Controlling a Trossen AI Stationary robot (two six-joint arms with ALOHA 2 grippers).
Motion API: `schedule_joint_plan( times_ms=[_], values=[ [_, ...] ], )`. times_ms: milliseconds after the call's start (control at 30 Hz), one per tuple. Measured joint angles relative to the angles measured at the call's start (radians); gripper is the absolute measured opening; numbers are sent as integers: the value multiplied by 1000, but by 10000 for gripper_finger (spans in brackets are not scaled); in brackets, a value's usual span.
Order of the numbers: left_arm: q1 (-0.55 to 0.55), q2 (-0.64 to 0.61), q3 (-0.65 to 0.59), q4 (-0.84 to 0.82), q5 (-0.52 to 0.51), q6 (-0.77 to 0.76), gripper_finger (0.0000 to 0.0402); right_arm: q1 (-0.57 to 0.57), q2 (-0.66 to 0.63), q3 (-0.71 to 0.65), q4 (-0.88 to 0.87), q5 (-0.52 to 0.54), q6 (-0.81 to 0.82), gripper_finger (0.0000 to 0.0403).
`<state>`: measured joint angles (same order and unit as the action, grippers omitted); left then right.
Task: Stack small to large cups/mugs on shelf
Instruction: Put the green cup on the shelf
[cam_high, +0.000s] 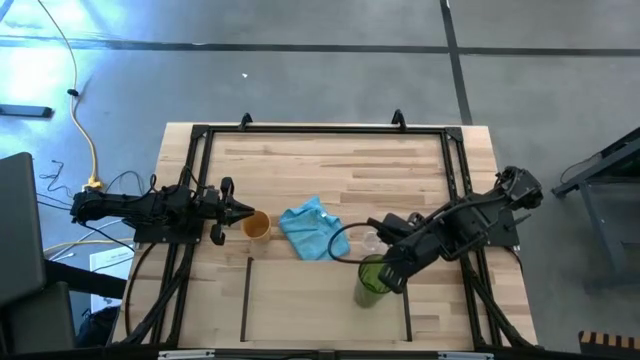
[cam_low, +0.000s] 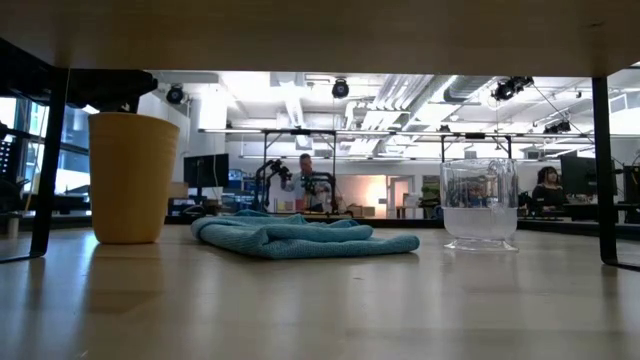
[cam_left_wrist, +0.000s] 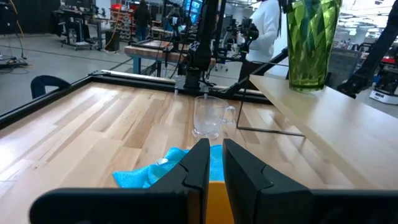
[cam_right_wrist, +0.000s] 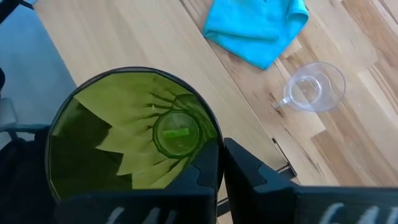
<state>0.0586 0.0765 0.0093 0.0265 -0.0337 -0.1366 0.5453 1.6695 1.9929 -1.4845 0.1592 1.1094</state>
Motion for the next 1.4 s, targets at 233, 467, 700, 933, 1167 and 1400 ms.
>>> schedule_joint_plan(
  times_ms=[233,467,700,933,1167,1400],
  values=[
    [0,0,0,0,0,0,35,13,1,47,-26,10,9,0],
    [0,0,0,-1,0,-3,35,21,71,132,-94,15,-23,0],
    [0,0,0,-1,0,-26,35,24,148,253,-87,15,-93,0],
    [0,0,0,-3,6,-26,35,42,173,262,-89,16,-92,0],
    [0,0,0,-3,27,-29,35,46,172,256,-87,34,-89,0],
    [0,0,0,-8,27,-44,35,47,172,256,-87,35,-89,0]
  ],
)
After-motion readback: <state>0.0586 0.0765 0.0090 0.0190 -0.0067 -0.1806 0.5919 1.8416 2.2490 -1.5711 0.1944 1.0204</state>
